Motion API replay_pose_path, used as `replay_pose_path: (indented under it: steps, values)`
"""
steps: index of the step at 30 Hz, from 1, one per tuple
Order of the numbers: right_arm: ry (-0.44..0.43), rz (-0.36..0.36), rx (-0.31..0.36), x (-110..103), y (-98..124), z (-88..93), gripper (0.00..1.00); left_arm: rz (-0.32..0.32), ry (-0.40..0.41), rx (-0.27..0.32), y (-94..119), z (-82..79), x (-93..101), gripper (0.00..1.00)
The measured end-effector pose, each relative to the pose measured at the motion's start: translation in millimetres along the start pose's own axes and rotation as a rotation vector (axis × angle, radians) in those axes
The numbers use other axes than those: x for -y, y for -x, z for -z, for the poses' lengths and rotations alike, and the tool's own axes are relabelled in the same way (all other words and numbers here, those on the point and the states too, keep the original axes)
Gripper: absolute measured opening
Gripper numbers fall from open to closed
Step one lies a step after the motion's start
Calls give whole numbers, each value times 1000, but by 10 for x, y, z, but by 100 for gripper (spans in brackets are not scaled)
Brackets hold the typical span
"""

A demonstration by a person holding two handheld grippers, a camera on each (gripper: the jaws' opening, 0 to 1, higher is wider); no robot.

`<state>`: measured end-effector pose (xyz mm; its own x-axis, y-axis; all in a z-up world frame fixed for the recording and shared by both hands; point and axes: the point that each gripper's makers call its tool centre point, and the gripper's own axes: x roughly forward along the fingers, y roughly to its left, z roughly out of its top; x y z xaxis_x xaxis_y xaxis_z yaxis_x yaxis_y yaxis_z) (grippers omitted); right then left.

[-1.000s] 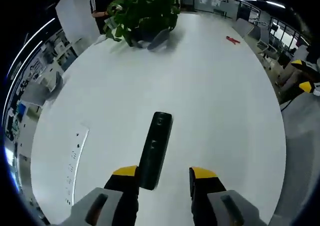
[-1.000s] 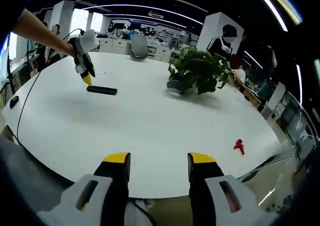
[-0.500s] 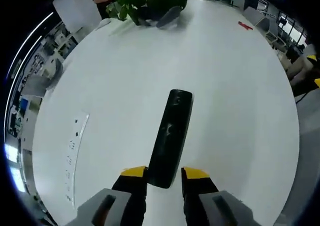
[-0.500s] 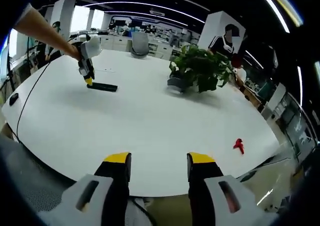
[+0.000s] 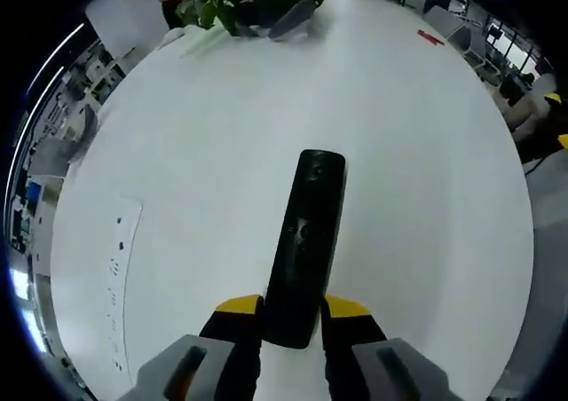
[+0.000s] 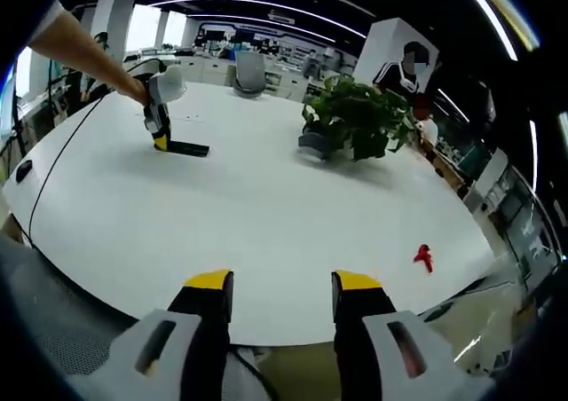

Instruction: Press the specified remote control buttons in sequence, fully releasing each button before pressing the next.

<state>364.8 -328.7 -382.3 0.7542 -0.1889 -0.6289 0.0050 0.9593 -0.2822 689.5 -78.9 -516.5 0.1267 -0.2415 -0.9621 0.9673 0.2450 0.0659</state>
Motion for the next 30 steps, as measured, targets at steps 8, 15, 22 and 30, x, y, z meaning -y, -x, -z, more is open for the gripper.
replay_pose_path:
  steps: [8,15,22,30]
  values:
    - [7,1,-12,-4,-5,15,45,19,-47,-1,2,-2,27,25]
    - [12,0,-17,-12,-3,22,44,28,-84,-21,0,-8,33,24]
    - [11,0,-13,-15,3,16,43,21,-85,-26,3,1,37,23]
    - [19,-3,-16,-23,-2,20,43,9,-74,-38,-12,19,31,23]
